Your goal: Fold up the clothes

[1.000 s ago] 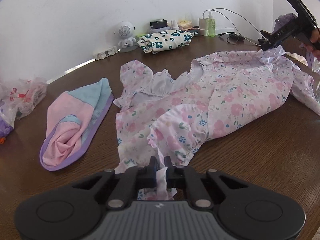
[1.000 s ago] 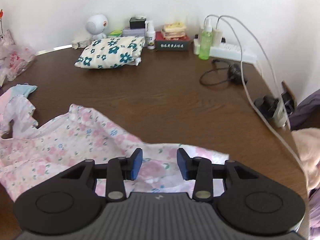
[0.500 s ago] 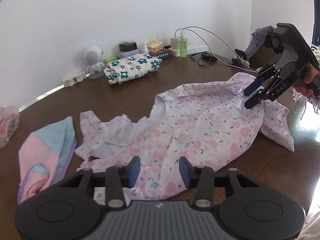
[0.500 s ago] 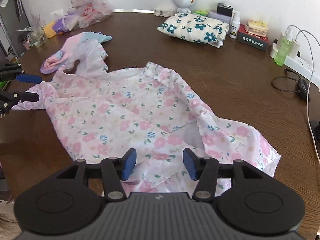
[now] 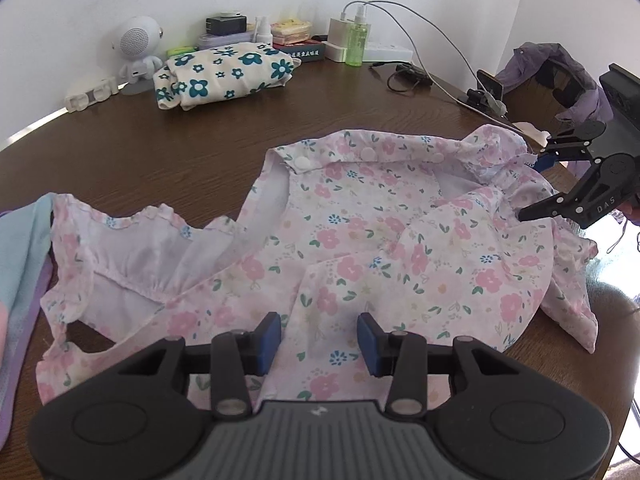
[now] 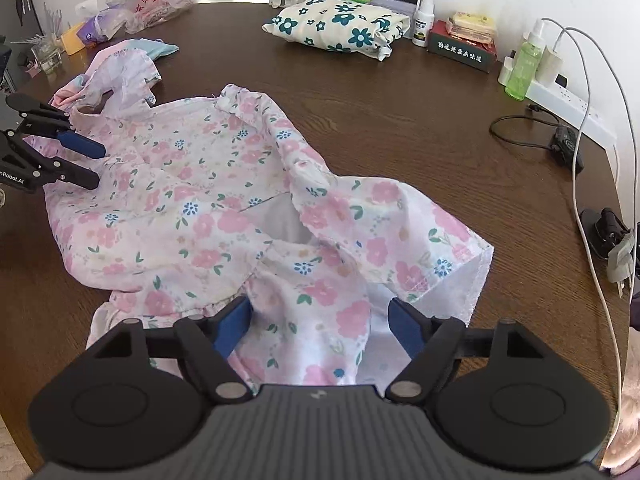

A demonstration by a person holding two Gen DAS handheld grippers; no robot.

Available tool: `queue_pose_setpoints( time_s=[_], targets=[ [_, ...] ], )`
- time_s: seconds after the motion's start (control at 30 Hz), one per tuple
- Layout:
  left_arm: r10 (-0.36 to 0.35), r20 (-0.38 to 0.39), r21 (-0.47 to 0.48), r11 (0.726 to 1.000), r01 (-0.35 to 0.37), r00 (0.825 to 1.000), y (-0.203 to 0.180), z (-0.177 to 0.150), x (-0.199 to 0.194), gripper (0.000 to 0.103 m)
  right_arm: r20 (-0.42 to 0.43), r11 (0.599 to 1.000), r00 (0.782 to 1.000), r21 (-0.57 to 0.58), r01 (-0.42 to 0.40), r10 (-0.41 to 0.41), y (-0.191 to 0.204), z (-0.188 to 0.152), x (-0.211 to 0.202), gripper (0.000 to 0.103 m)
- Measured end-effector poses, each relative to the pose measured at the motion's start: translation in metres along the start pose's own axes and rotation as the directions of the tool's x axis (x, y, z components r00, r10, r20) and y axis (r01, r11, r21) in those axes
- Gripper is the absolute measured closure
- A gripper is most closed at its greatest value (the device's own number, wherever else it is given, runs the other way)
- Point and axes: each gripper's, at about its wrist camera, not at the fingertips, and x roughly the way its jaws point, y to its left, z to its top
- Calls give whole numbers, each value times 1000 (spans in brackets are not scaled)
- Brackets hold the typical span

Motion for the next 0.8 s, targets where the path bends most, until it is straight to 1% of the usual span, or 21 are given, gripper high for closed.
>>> queue_pose_setpoints(
  time_s=[0.03, 0.07, 0.1, 0.13, 0.17, 0.2, 0.27, 0.33, 0.37, 0.4, 0.43, 0.47, 0.5, 0.53, 0.6, 0.67, 0.7, 0.77, 0.8],
  targets=[
    [9, 21, 11, 1000, -9, 1000, -3, 0, -6, 87, 9, 1000, 1000, -3, -6, 6, 2, -1, 0, 43],
    [18, 43, 21, 1000, -19, 999, -6, 0, -12, 100, 18, 1000, 1000, -9, -17, 17, 4, -2, -2, 56],
    [26, 64, 32, 999, -28, 998, -10, 0, -18, 102, 30, 1000, 999, -17, -26, 27, 7, -2, -5, 86],
    [35, 85, 42, 998, -38, 996, -13, 0, -24, 102, 44, 999, 999, -23, -25, 26, 11, -2, -10, 91],
    [43, 107, 52, 997, -49, 993, -16, -1, -31, 102, 64, 999, 998, -38, -16, 18, 15, -1, -17, 91],
    [51, 128, 62, 996, -59, 990, -19, -1, -37, 103, 89, 998, 996, -59, 3, 2, 19, 2, -25, 95],
    [65, 171, 81, 994, -80, 983, -26, -1, -49, 103, 144, 994, 989, -95, 47, -33, 28, 8, -42, 96],
    [79, 214, 99, 990, -102, 974, -32, -1, -61, 103, 213, 988, 974, -108, 107, -82, 33, 16, -64, 96],
    [85, 236, 107, 988, -113, 968, -35, -1, -67, 103, 255, 984, 962, -114, 134, -101, 37, 18, -78, 96],
    [85, 263, 122, 985, -120, 961, -40, -5, -78, 103, 300, 982, 949, -121, 143, -101, 44, 15, -96, 96],
    [75, 290, 148, 981, -122, 954, -48, -15, -94, 102, 343, 983, 936, -131, 129, -77, 52, 7, -115, 96],
    [64, 311, 176, 977, -124, 948, -56, -26, -108, 102, 372, 983, 927, -148, 109, -47, 60, -5, -132, 96],
    [53, 319, 201, 972, -123, 946, -64, -38, -120, 102, 384, 981, 923, -170, 93, -21, 71, -19, -144, 96],
    [38, 304, 217, 970, -109, 952, -71, -53, -127, 102, 374, 979, 928, -191, 69, 7, 82, -35, -152, 96],
    [0, 244, 228, 972, -57, 970, -81, -82, -130, 101, 312, 976, 947, -219, -4, 74, 102, -65, -154, 96],
    [-30, 160, 206, 979, -4, 987, -87, -110, -123, 100, 215, 973, 966, -206, -100, 145, 117, -95, -140, 96],
    [-32, 126, 194, 981, 7, 992, -89, -122, -119, 98, 165, 972, 972, -193, -137, 169, 124, -110, -130, 95],
    [-34, 88, 171, 985, 18, 996, -89, -142, -116, 94, 96, 973, 976, -143, -179, 193, 133, -134, -114, 89],
    [-34, 81, 153, 988, 22, 996, -87, -148, -117, 92, 80, 975, 976, -110, -193, 202, 135, -143, -109, 81]
  ],
)
